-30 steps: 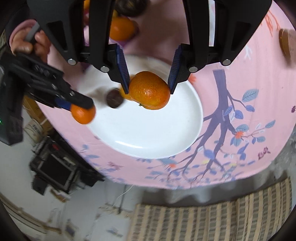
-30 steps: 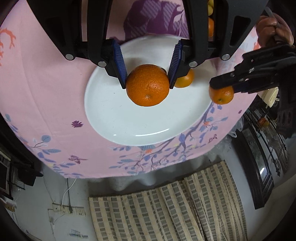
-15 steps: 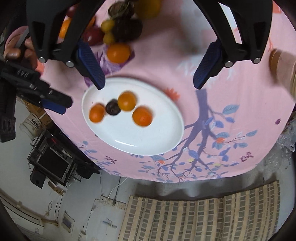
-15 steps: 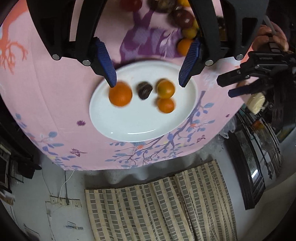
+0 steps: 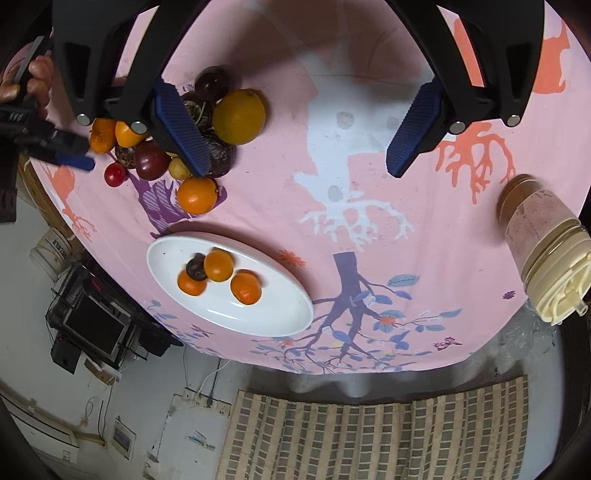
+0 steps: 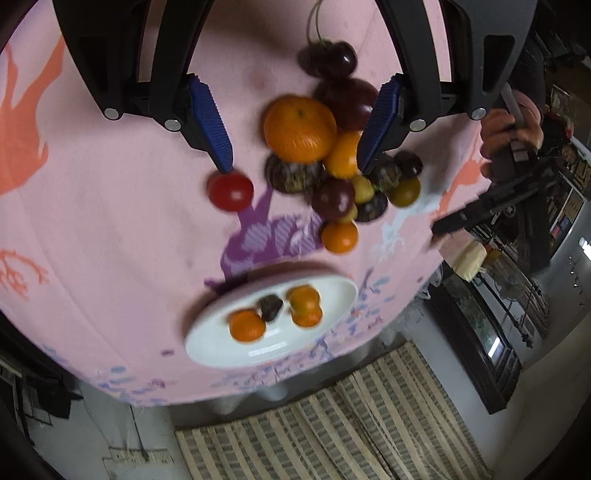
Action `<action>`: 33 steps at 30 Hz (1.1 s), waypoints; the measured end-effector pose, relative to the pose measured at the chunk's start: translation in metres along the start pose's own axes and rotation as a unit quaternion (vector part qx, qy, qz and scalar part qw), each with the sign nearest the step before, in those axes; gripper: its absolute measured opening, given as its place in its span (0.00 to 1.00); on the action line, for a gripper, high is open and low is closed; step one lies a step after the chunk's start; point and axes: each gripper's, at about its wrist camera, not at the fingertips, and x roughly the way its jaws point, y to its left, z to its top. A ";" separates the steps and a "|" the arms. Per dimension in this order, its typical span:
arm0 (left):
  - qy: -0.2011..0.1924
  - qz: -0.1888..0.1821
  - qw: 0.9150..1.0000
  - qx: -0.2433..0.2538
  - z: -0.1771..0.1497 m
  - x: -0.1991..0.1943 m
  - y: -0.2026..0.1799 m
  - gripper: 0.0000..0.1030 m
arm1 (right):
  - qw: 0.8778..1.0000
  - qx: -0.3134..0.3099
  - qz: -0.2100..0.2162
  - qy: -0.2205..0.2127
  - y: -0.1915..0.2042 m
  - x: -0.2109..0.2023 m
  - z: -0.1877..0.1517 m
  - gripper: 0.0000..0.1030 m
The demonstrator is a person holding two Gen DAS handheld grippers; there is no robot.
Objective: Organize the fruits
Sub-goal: 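Grasp a yellow fruit with the left tool while the right tool grasps a tangerine, place both on plate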
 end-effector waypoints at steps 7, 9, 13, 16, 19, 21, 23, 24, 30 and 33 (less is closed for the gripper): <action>0.004 -0.010 1.000 -0.009 0.000 -0.001 0.003 0.92 | 1.000 -0.017 0.002 0.026 0.006 0.007 -0.009 0.68; 0.007 -0.014 1.000 -0.008 0.000 -0.001 0.003 0.92 | 0.999 -0.021 0.004 0.028 0.008 0.009 -0.010 0.66; 0.016 -0.030 0.999 -0.003 -0.002 0.002 -0.001 0.92 | 0.999 -0.007 0.017 0.033 0.003 0.010 -0.009 0.61; 0.027 -0.044 0.999 0.003 -0.005 0.006 -0.006 0.92 | 0.999 0.009 0.029 0.040 -0.002 0.012 -0.008 0.50; 0.042 -0.061 0.997 0.005 -0.009 0.011 -0.009 0.92 | 0.998 0.026 0.039 0.045 -0.008 0.015 -0.008 0.44; 0.051 -0.067 0.996 0.009 -0.011 0.014 -0.013 0.92 | 0.998 0.031 0.042 0.044 -0.009 0.014 -0.009 0.43; 0.060 -0.075 0.995 0.017 -0.013 0.017 -0.017 0.82 | 0.998 0.034 0.043 0.042 -0.010 0.014 -0.009 0.43; 0.068 -0.084 0.994 0.021 -0.014 0.019 -0.019 0.68 | 0.998 0.034 0.041 0.041 -0.010 0.014 -0.009 0.43; 0.093 -0.095 0.991 0.033 -0.020 0.029 -0.027 0.56 | 0.998 0.024 0.034 0.039 -0.008 0.013 -0.010 0.43; 0.102 -0.099 0.990 0.027 -0.020 0.033 -0.025 0.53 | 0.999 0.021 0.032 0.039 -0.007 0.013 -0.010 0.43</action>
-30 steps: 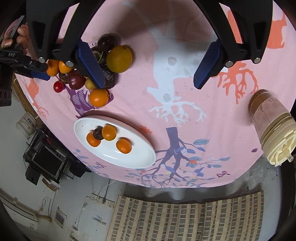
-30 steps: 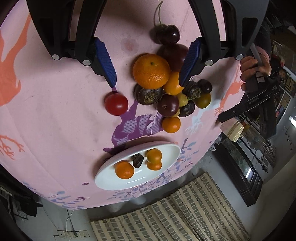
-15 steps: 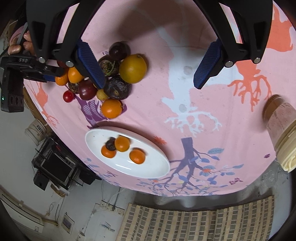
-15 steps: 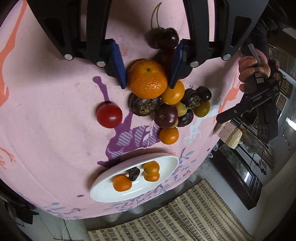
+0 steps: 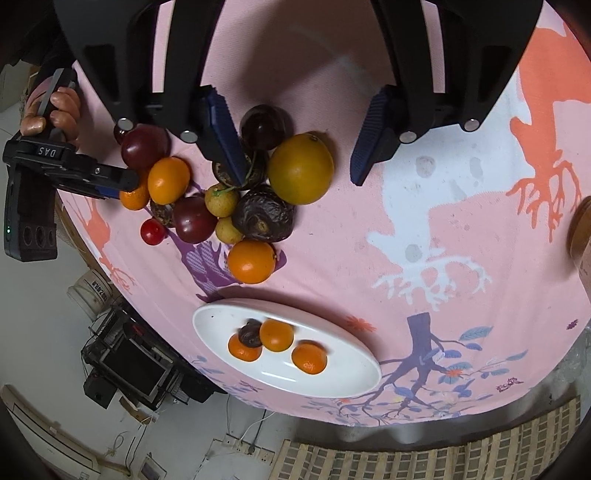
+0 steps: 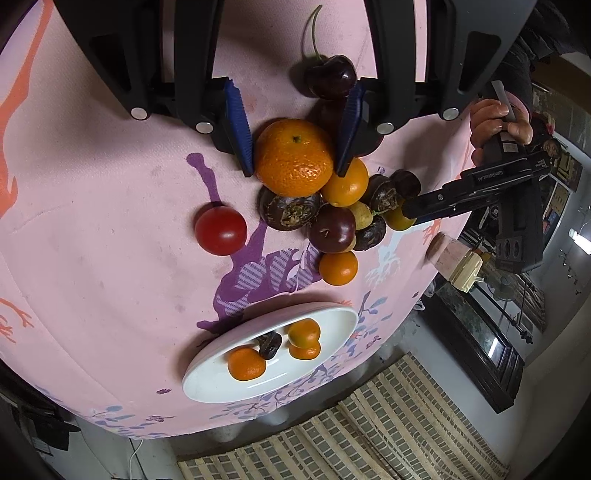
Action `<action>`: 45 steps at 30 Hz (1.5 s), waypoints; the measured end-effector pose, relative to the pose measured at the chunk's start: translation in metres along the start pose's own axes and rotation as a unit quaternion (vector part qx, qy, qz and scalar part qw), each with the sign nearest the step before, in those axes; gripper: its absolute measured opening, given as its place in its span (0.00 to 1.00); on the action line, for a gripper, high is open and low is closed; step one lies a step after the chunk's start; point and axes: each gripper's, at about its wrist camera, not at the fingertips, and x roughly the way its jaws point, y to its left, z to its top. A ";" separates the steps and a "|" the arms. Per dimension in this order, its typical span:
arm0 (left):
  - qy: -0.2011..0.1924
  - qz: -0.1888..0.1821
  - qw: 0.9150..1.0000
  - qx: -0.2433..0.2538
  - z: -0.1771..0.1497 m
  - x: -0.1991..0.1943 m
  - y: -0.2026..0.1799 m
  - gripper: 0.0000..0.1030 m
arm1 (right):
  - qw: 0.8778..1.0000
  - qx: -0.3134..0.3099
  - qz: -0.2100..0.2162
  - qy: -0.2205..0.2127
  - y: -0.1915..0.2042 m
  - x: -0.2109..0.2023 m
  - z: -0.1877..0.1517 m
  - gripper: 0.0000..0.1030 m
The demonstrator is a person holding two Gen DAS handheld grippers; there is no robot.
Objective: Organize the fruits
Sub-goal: 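Grasp a yellow fruit with the left tool while the right tool grasps a tangerine, place both on plate, then grasp the red tomato with the right tool while the left tool grasps a dark cherry, place both on plate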
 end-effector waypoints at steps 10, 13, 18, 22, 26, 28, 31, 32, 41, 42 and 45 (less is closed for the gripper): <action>0.015 -0.034 0.999 -0.031 -0.001 0.008 0.010 0.36 | 1.000 0.002 0.000 -0.004 0.000 -0.001 0.000 0.43; 0.004 -0.031 0.999 -0.027 0.000 0.002 0.008 0.36 | 1.000 0.005 0.008 -0.020 -0.001 -0.006 0.003 0.43; -0.035 -0.041 0.998 -0.034 0.012 -0.017 0.007 0.36 | 0.998 -0.004 0.030 -0.053 0.006 -0.021 0.022 0.43; -0.072 -0.039 0.996 -0.031 0.048 -0.025 -0.001 0.36 | 0.993 -0.044 -0.005 -0.112 0.024 -0.026 0.069 0.43; -0.101 -0.016 0.995 -0.019 0.093 -0.010 -0.013 0.36 | 0.987 -0.057 -0.052 -0.139 0.023 0.000 0.114 0.43; -0.101 -0.004 0.995 -0.017 0.113 0.007 -0.016 0.36 | 0.986 -0.057 -0.075 -0.134 0.016 0.022 0.133 0.43; -0.079 0.012 0.996 -0.026 0.134 0.036 -0.015 0.36 | 0.987 -0.047 -0.097 -0.121 0.005 0.045 0.150 0.43; -0.072 0.014 0.997 -0.029 0.139 0.043 -0.014 0.36 | 0.988 -0.043 -0.093 -0.115 0.003 0.050 0.155 0.44; -0.118 0.078 0.990 -0.026 0.129 0.013 -0.015 0.93 | 0.983 -0.081 -0.099 -0.134 0.021 0.029 0.146 0.76; -0.124 0.081 0.989 -0.022 0.126 0.005 -0.017 0.94 | 0.983 -0.082 -0.091 -0.136 0.024 0.021 0.143 0.81; -0.136 0.086 0.987 -0.023 0.106 -0.016 -0.014 0.95 | 0.983 -0.094 -0.081 -0.136 0.032 0.008 0.131 0.82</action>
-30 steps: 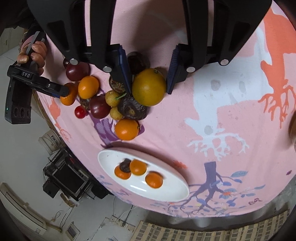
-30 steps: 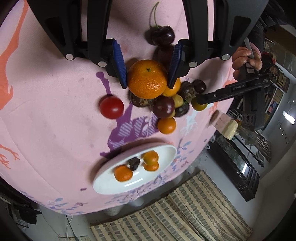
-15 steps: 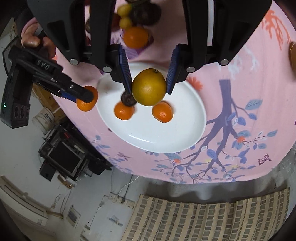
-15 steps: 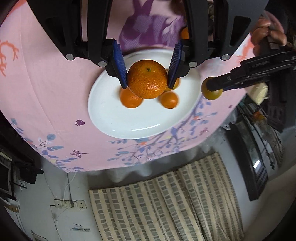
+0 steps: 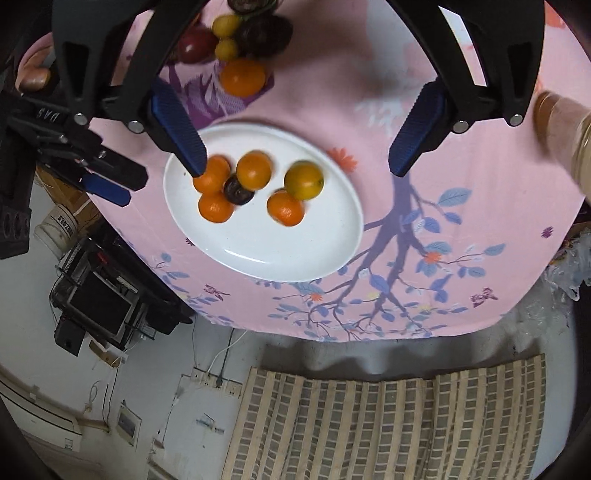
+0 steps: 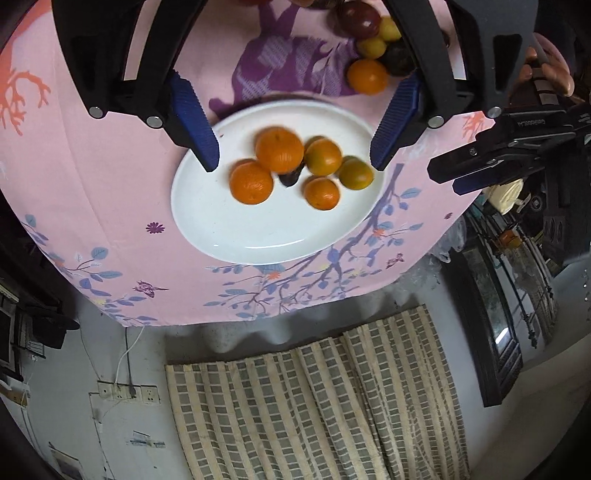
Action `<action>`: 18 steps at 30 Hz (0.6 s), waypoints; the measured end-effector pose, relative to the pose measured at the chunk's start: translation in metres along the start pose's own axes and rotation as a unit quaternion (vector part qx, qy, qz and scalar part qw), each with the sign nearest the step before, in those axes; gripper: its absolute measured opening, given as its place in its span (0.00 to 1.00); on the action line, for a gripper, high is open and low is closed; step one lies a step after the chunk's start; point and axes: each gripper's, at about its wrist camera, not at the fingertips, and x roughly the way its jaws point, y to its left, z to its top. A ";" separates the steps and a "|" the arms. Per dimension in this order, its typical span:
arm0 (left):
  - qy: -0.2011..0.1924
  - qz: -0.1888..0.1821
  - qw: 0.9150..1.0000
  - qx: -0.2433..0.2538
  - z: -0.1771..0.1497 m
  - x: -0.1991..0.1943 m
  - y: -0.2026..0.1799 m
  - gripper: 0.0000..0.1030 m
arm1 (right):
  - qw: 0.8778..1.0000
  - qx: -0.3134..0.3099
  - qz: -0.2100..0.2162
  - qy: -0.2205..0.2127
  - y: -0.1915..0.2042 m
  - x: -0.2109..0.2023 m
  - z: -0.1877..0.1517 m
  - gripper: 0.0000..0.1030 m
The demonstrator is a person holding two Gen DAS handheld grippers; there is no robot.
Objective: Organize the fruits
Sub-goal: 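Grasp the red tomato with the right tool while the left tool grasps a dark cherry, place both on plate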
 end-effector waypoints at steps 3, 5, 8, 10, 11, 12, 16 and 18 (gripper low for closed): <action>-0.011 0.029 1.000 -0.002 -0.028 -0.019 0.012 0.95 | 0.999 -0.035 -0.029 0.005 0.010 -0.012 -0.011 0.82; -0.013 0.058 0.998 0.002 -0.046 -0.026 0.020 0.95 | 0.998 -0.043 -0.040 0.015 0.010 -0.019 -0.024 0.82; -0.005 0.084 0.996 0.001 -0.064 -0.033 0.033 0.95 | 0.998 -0.015 -0.038 0.046 -0.002 -0.023 -0.040 0.81; 0.002 0.076 0.997 -0.010 -0.073 -0.039 0.041 0.95 | 0.997 0.003 -0.034 0.068 -0.011 -0.023 -0.049 0.74; 0.004 0.069 0.997 -0.015 -0.075 -0.042 0.044 0.95 | 0.996 0.011 -0.034 0.080 -0.017 -0.024 -0.056 0.69; 0.005 0.064 0.998 -0.018 -0.077 -0.044 0.045 0.95 | 0.995 0.013 -0.037 0.087 -0.019 -0.025 -0.060 0.65; -0.011 0.077 0.997 -0.012 -0.081 -0.055 0.045 0.95 | 0.993 0.000 -0.053 0.108 -0.021 -0.026 -0.078 0.56; -0.013 0.079 0.997 -0.007 -0.082 -0.057 0.044 0.95 | 0.992 -0.008 -0.050 0.119 -0.019 -0.024 -0.084 0.52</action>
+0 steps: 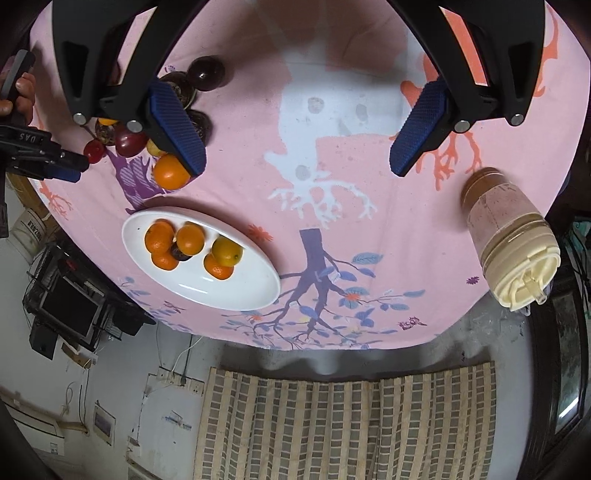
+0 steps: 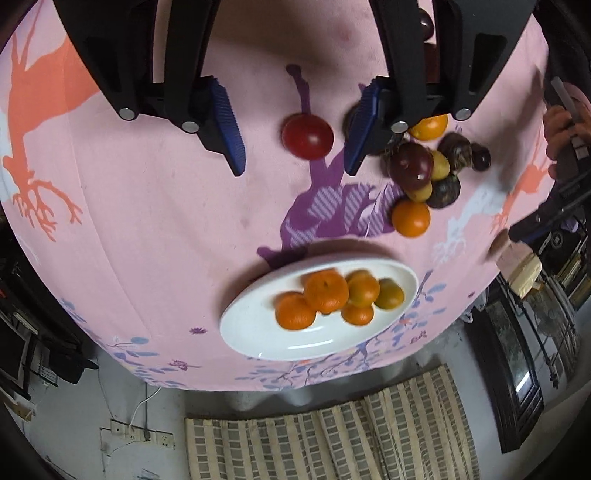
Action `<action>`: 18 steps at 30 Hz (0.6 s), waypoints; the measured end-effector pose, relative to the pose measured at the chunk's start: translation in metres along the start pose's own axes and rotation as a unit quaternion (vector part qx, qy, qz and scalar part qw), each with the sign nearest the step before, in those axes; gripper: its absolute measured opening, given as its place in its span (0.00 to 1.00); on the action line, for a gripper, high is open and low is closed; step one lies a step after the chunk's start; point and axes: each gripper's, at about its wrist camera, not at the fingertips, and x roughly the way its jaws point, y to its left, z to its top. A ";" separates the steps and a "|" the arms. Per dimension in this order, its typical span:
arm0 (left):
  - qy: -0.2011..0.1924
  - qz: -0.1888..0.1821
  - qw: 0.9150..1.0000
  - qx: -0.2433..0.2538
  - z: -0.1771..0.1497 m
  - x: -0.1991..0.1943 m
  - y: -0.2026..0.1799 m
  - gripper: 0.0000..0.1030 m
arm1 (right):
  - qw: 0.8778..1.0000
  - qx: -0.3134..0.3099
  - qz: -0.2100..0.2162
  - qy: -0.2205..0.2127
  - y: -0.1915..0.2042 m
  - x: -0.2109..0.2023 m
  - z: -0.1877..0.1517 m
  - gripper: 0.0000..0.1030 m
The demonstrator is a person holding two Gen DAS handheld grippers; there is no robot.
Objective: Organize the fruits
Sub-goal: 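Grasp the red tomato with the right tool while the left tool grasps a dark cherry, place both on plate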
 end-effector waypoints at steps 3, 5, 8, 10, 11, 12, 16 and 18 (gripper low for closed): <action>0.006 -0.009 1.000 0.003 0.000 0.000 -0.002 0.95 | 1.000 -0.010 0.000 0.011 0.003 0.004 -0.003 0.49; 0.005 -0.011 1.000 0.009 -0.001 -0.002 -0.003 0.95 | 1.000 -0.014 -0.002 0.017 0.004 0.006 -0.004 0.48; 0.003 -0.012 1.000 0.017 -0.002 -0.004 -0.005 0.95 | 0.999 -0.021 -0.004 0.025 0.007 0.009 -0.006 0.43; 0.003 -0.016 1.000 0.022 -0.003 -0.006 -0.006 0.95 | 0.999 -0.027 -0.005 0.031 0.008 0.012 -0.007 0.34; 0.005 -0.020 0.999 0.027 -0.004 -0.006 -0.007 0.95 | 0.999 -0.029 -0.003 0.033 0.009 0.013 -0.008 0.31; 0.008 -0.025 0.999 0.034 -0.005 -0.007 -0.008 0.95 | 0.999 -0.031 -0.004 0.031 0.010 0.013 -0.007 0.31; 0.027 -0.081 0.992 0.093 -0.018 -0.010 -0.021 0.95 | 1.000 -0.018 0.004 0.021 0.005 0.009 -0.005 0.31; 0.033 -0.095 0.988 0.120 -0.028 -0.011 -0.031 0.95 | 1.000 -0.011 0.001 0.017 0.003 0.007 -0.004 0.31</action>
